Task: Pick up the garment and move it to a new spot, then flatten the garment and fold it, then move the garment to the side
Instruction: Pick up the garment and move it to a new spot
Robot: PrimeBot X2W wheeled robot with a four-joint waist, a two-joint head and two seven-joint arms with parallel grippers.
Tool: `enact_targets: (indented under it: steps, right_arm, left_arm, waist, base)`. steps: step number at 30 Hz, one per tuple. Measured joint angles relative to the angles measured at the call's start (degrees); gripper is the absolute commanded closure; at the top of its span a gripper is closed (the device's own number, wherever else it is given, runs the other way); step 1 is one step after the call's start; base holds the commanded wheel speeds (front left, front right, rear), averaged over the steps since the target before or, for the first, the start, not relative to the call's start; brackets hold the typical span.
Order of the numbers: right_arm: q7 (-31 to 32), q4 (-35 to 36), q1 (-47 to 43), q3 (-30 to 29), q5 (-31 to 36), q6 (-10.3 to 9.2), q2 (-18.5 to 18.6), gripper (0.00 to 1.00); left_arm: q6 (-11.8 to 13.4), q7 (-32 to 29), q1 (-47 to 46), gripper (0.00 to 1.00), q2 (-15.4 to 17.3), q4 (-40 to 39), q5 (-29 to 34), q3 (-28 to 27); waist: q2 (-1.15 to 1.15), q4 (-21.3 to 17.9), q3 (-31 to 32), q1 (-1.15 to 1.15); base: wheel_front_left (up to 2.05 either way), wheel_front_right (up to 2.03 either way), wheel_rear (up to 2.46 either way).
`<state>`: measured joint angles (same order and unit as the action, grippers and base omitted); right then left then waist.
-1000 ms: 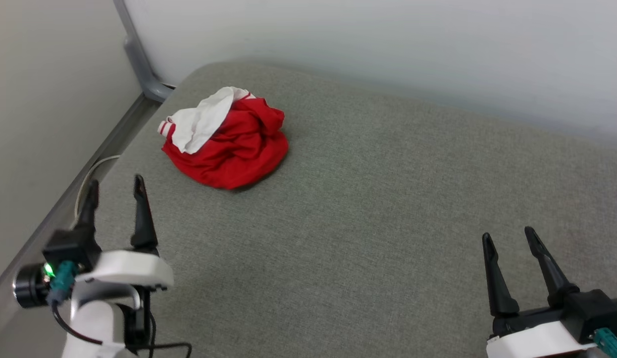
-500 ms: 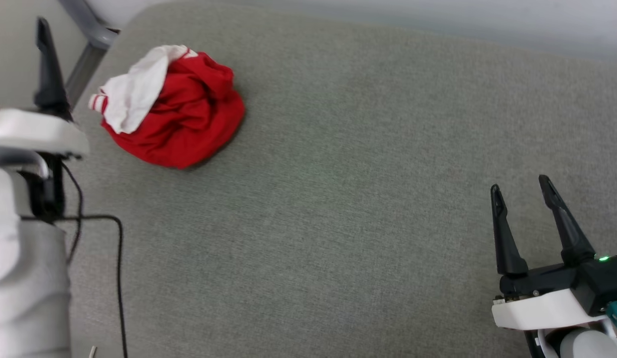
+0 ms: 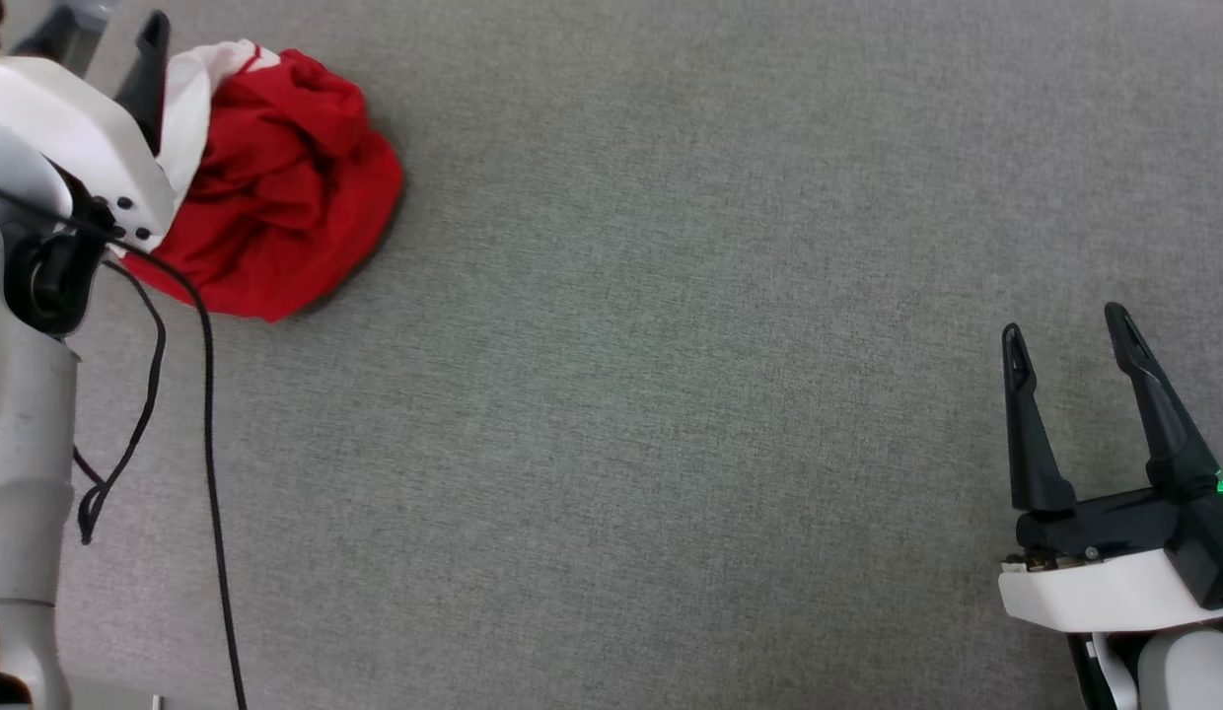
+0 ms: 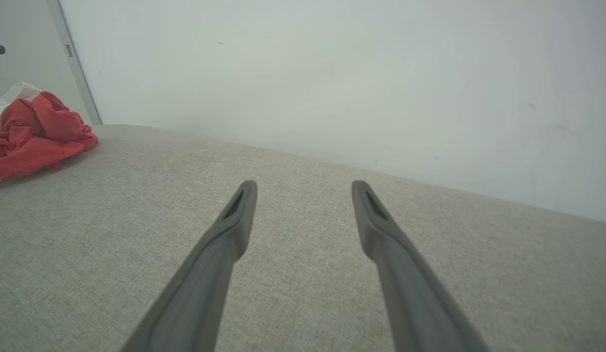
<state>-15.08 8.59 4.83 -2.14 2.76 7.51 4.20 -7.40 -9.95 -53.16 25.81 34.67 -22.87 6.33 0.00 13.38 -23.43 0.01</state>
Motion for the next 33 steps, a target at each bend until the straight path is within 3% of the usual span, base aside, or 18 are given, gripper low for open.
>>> enact_targets:
  steps: [5,14,24,25,33]
  right_arm:
    - [0.00,0.29,0.65,-0.12,0.21,0.00,0.45,0.00]
    - [0.00,0.64,1.57,-0.44,0.25,0.00,0.97,0.00]
    - [0.00,0.44,2.53,-0.54,0.16,0.00,0.92,0.00]
    - [0.00,0.36,2.57,-0.56,0.16,0.00,0.90,0.00]
    - [0.00,-0.74,2.56,-0.47,-0.22,0.00,0.52,0.00]
  left_arm:
    - [0.00,-10.81,-1.41,0.00,2.83,3.67,-5.88,6.62]
    - [0.00,-26.33,-2.26,0.00,3.63,9.54,-16.53,12.29]
    - [0.07,-31.06,-2.96,0.00,3.85,12.61,-19.83,15.15]
    - [0.07,-31.04,-3.06,1.00,3.85,12.68,-19.84,15.48]
    - [0.01,-24.97,-2.82,1.00,4.44,10.92,-18.75,19.64]
  waist:
    - [0.00,-0.93,-1.93,0.00]
    - [0.00,-2.37,-5.50,0.00]
    - [0.00,-3.50,-7.35,-0.01]
    - [0.00,-3.48,-7.32,-0.01]
    - [0.00,-2.89,-4.73,0.00]
  base:
    - [0.00,0.00,0.00]
    - [0.00,0.00,0.00]
    - [0.00,0.00,0.00]
    - [0.00,0.00,0.00]
    - [0.00,0.00,0.00]
